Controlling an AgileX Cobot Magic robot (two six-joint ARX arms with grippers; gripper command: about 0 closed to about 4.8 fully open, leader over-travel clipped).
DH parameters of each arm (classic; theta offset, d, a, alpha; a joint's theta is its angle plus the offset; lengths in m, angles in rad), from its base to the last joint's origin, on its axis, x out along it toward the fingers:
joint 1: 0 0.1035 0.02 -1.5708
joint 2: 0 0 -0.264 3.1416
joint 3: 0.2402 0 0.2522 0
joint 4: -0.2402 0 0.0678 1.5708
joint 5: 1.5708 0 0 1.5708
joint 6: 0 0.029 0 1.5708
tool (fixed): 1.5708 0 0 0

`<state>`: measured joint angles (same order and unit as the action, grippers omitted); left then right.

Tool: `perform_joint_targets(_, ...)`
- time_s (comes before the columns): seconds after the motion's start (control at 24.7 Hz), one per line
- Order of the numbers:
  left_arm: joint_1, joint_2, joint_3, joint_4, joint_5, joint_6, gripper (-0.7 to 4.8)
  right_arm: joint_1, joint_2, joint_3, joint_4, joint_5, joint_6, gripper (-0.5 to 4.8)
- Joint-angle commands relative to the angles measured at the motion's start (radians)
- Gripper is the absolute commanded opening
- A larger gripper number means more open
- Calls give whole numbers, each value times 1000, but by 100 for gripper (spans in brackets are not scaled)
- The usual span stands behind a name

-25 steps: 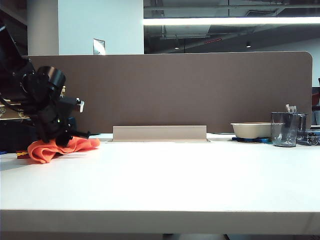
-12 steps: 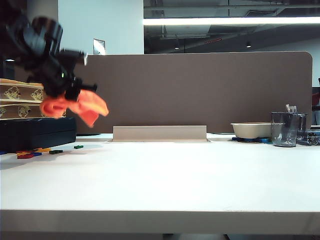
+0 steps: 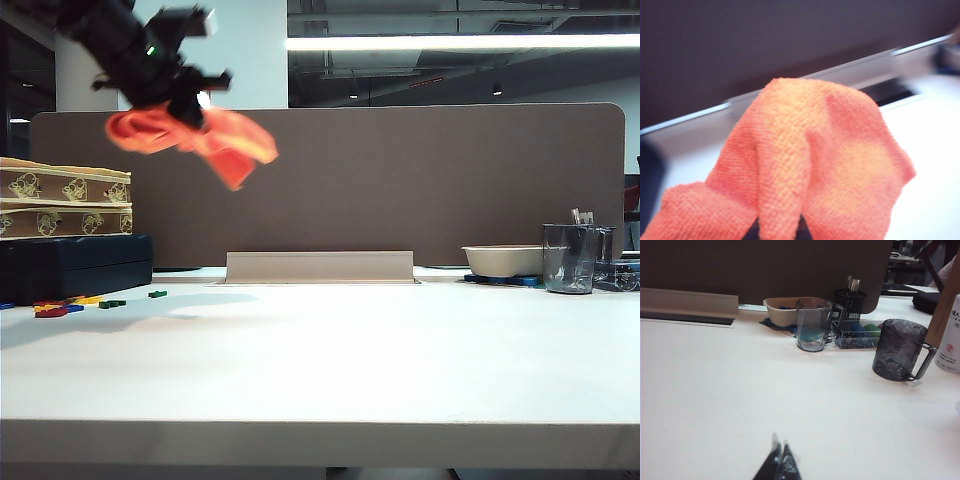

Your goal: Use an orange cloth to wipe the letter magnets on the table away for a distance.

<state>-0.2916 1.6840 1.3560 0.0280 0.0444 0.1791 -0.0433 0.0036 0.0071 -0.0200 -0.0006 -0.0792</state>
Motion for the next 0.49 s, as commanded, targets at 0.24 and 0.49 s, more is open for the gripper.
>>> perform_joint_targets(0.24, -239, -68, 3, -73, 19, -21, 16, 0, -4, -8, 13, 1, 1, -5)
perform_joint_targets(0.49, -358, -108, 2, -77, -3, -21, 16, 0, -4, -8, 13, 1, 1, -5)
